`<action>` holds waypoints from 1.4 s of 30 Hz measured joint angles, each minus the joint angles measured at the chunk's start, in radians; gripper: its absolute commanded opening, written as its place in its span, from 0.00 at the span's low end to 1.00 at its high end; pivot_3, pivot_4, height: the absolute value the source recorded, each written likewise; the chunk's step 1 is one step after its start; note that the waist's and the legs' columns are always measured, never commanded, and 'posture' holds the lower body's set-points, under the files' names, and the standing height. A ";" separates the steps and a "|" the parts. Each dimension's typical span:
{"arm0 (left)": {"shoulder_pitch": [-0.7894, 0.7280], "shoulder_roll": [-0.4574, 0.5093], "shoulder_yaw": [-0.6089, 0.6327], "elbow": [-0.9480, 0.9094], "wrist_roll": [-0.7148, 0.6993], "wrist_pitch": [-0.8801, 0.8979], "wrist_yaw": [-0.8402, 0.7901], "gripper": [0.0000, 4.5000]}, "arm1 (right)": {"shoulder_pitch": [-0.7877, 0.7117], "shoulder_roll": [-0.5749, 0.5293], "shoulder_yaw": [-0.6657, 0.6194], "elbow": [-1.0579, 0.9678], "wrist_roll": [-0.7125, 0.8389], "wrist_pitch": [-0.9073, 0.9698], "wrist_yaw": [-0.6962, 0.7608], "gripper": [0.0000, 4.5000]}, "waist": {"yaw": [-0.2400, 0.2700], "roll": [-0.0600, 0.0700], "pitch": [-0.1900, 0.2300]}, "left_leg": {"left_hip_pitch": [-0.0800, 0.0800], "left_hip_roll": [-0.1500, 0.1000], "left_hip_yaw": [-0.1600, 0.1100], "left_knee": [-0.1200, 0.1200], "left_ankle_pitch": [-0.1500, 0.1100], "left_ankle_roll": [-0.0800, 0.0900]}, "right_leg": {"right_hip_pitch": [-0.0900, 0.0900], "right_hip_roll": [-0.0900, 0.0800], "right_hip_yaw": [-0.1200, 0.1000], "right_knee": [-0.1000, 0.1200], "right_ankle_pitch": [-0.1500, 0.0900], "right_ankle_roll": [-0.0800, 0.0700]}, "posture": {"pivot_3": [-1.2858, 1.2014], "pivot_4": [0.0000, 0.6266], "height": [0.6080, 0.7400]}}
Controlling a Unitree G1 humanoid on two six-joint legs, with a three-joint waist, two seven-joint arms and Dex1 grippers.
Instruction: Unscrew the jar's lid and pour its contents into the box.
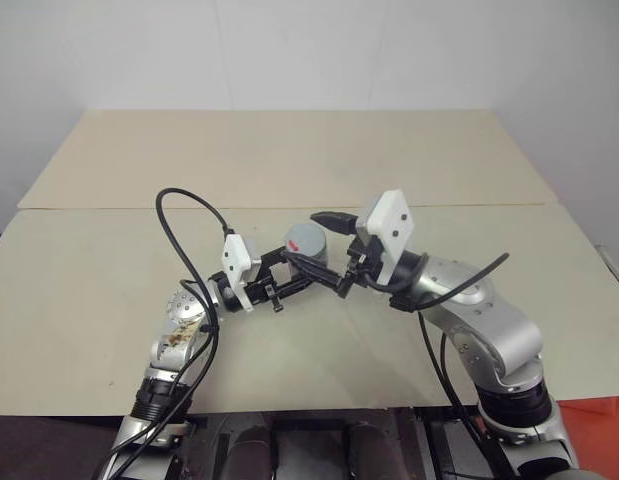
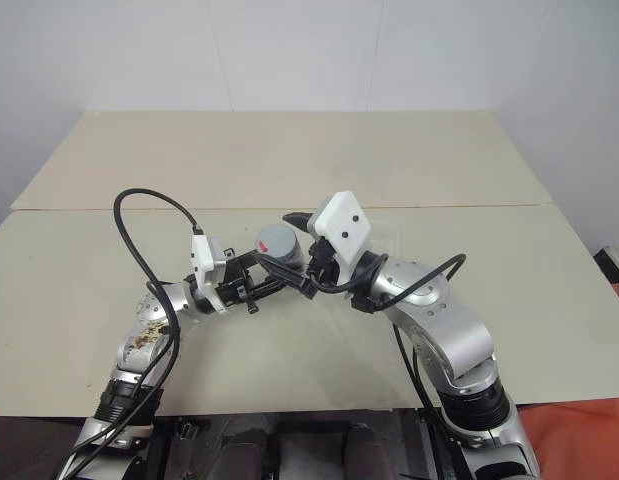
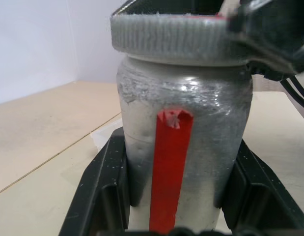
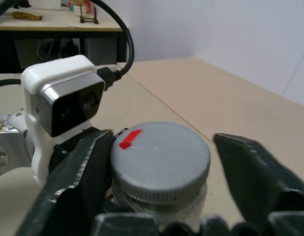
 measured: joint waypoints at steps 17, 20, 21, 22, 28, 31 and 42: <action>-0.007 0.003 0.001 0.016 -0.003 -0.006 -0.023 0.43 | 0.000 -0.002 0.000 -0.001 0.002 -0.002 0.009 0.72 | 0.000 0.000 0.000 | 0.000 0.000 0.000 0.000 0.000 0.000 | 0.000 0.000 0.000 0.000 0.000 0.000 | 0.52 0.24 1.00; -0.007 0.013 0.000 0.015 -0.007 -0.014 -0.049 0.43 | 0.000 -0.005 -0.020 0.001 0.044 0.007 0.034 0.72 | 0.000 0.000 0.000 | 0.000 0.000 0.000 0.000 0.000 0.000 | 0.000 0.000 0.000 0.000 0.000 0.000 | 0.52 0.24 1.00; -0.007 0.018 -0.001 0.015 -0.009 -0.015 -0.059 0.43 | 0.000 -0.006 -0.031 0.003 0.069 0.020 0.043 0.72 | 0.000 0.000 0.000 | 0.000 0.000 0.000 0.000 0.000 0.000 | 0.000 0.000 0.000 0.000 0.000 0.000 | 0.52 0.24 1.00; -0.007 0.022 -0.003 0.015 -0.009 -0.015 -0.066 0.43 | 0.000 -0.007 -0.037 0.005 0.084 0.028 0.047 0.72 | 0.000 0.000 0.000 | 0.000 0.000 0.000 0.000 0.000 0.000 | 0.000 0.000 0.000 0.000 0.000 0.000 | 0.52 0.24 1.00; -0.007 0.038 -0.007 0.016 -0.003 -0.016 -0.085 0.43 | -0.030 -0.010 -0.097 0.011 0.158 0.048 0.052 0.72 | -0.001 0.000 0.000 | 0.000 0.000 0.000 0.000 0.000 0.000 | 0.000 0.000 0.000 0.000 0.000 0.000 | 0.52 0.24 1.00; -0.002 0.037 -0.010 0.016 -0.001 -0.016 -0.086 0.43 | -0.035 -0.010 -0.101 0.014 0.175 0.067 0.042 0.72 | -0.001 0.000 0.000 | 0.000 0.000 0.000 0.000 0.000 0.000 | 0.000 0.000 0.000 0.000 0.000 0.000 | 0.52 0.24 1.00; 0.007 0.036 -0.009 0.016 0.005 -0.018 -0.063 0.43 | -0.013 -0.119 -0.299 0.047 0.191 0.077 -0.017 0.72 | 0.007 0.000 0.000 | -0.001 0.000 0.000 0.000 0.000 0.000 | 0.000 -0.001 0.000 -0.001 0.000 0.000 | 0.52 0.24 1.00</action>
